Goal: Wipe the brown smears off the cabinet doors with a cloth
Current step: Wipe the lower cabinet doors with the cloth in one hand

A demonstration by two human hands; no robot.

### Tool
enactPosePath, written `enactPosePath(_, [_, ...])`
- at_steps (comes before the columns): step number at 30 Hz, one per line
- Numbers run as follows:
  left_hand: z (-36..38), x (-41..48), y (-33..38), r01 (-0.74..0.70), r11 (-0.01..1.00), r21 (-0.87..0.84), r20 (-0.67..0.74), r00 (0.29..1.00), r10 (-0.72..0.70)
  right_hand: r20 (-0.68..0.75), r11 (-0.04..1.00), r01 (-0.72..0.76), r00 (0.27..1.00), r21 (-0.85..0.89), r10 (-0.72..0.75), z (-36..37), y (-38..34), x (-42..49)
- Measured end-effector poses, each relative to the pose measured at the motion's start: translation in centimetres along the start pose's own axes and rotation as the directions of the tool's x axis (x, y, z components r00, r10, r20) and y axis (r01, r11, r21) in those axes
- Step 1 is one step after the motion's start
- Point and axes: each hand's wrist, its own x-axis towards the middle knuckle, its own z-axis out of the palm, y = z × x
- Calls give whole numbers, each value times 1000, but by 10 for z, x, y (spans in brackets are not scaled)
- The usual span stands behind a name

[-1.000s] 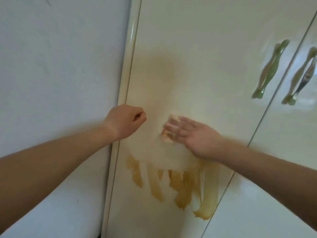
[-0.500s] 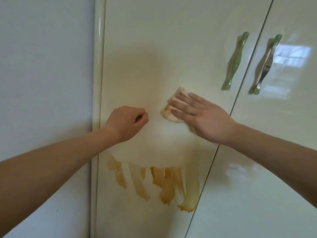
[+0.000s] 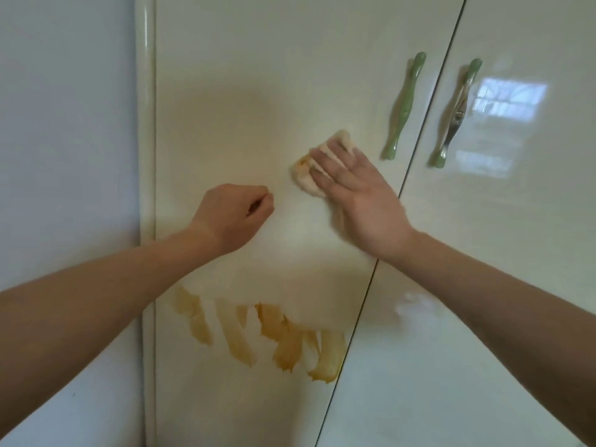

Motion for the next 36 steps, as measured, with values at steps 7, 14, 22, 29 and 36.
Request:
enactPosePath(7, [51,-42,11,-93,992,-89,122,987,103,480,791,602,664,111,-573,89,-118,-193])
enactPosePath(14, [60,-60,24,-128,976,-176,-2,992,129,-53,998,44,998,45,-41,20,-8,-81])
enactPosePath(22, [70,-91,12,-237,965,-114,19,970,241,495,835,500,679,229,-542,93,-114,-240])
enactPosePath(29, [79,-81,8,-74,969,-234,-47,997,64,94,994,56,993,97,-65,76,-95,-135])
enactPosePath(36, [74,-121,-16,-26,981,-190,-20,1000,22,378,821,501,729,273,-571,106,-135,-170])
